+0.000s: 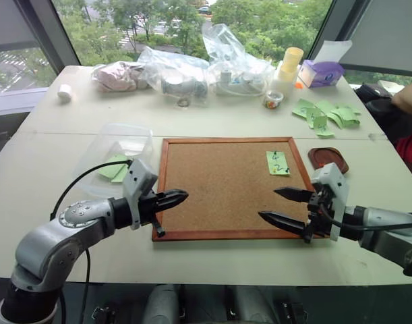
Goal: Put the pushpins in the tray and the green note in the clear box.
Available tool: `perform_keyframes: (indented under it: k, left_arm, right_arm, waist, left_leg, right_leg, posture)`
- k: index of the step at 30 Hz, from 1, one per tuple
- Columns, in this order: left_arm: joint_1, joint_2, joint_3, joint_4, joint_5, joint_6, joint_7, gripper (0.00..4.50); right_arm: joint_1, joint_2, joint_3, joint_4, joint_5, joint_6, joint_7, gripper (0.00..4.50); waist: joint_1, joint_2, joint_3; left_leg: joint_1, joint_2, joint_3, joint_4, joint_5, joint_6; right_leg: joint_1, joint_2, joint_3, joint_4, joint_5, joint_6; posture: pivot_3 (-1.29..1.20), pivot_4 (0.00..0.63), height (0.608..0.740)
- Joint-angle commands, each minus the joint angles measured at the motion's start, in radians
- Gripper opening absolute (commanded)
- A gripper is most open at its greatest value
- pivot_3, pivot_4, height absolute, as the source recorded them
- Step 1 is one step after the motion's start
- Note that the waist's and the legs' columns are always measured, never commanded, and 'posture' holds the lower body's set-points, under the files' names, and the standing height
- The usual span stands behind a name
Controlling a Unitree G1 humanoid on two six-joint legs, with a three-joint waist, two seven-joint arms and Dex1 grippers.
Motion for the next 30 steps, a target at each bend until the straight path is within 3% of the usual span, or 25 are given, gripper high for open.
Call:
perform_keyframes:
  k: [1,6,12,16,20,30]
  left_arm:
    - [-0.097,0.061,-0.061,-0.008,0.082,-0.019,-0.021,0.08]
    - [-0.268,0.040,-0.220,0.094,0.179,-0.009,-0.041,0.08]
    - [-0.309,0.032,-0.382,0.259,0.335,-0.084,-0.110,0.08]
    - [-0.333,0.021,-0.412,0.307,0.384,-0.087,-0.136,0.08]
    - [-0.354,0.001,-0.430,0.317,0.410,-0.059,-0.147,0.08]
    - [-0.325,-0.026,-0.429,0.288,0.448,-0.028,-0.134,0.08]
  right_arm:
    - [-0.023,-0.013,-0.030,-0.001,0.009,-0.006,-0.010,4.50]
    - [-0.078,0.002,-0.001,0.076,-0.125,-0.079,-0.061,4.50]
    - [-0.217,0.046,0.132,0.242,-0.316,-0.181,-0.090,4.50]
    - [-0.291,0.085,0.186,0.359,-0.407,-0.235,-0.088,4.50]
    - [-0.443,0.155,0.290,0.648,-0.557,-0.384,-0.046,4.50]
    - [-0.634,0.245,0.304,1.041,-0.685,-0.571,0.037,4.50]
  waist:
    - [0.002,0.000,0.000]
    - [0.003,0.000,0.000]
    - [-0.005,0.000,0.000]
    - [0.001,0.000,0.000]
    - [0.000,0.000,-0.001]
    - [0.001,0.002,-0.001]
  left_leg:
    - [0.000,0.000,0.000,0.000,0.000,0.000]
    - [0.000,-0.002,0.000,0.000,0.000,0.000]
    - [0.000,-0.002,0.001,0.000,0.000,0.000]
    - [-0.001,-0.002,0.001,0.000,0.000,-0.001]
    - [0.000,-0.003,0.003,0.001,0.000,0.000]
    - [0.001,-0.002,0.002,0.001,0.000,0.000]
  right_leg:
    - [0.000,0.000,0.000,0.000,0.000,0.000]
    - [0.001,0.000,0.001,-0.001,0.000,0.000]
    - [-0.001,0.003,0.002,-0.001,0.000,0.000]
    - [-0.002,0.002,0.002,0.000,0.000,0.000]
    - [-0.001,0.001,0.003,-0.001,0.000,0.000]
    - [0.001,0.001,0.002,0.001,0.000,0.001]
  posture:
    - [0.00,0.150,0.728]
    - [0.00,0.150,0.728]
    - [0.00,0.150,0.728]
    - [0.00,0.150,0.728]
    - [0.00,0.150,0.728]
    - [0.00,0.150,0.728]
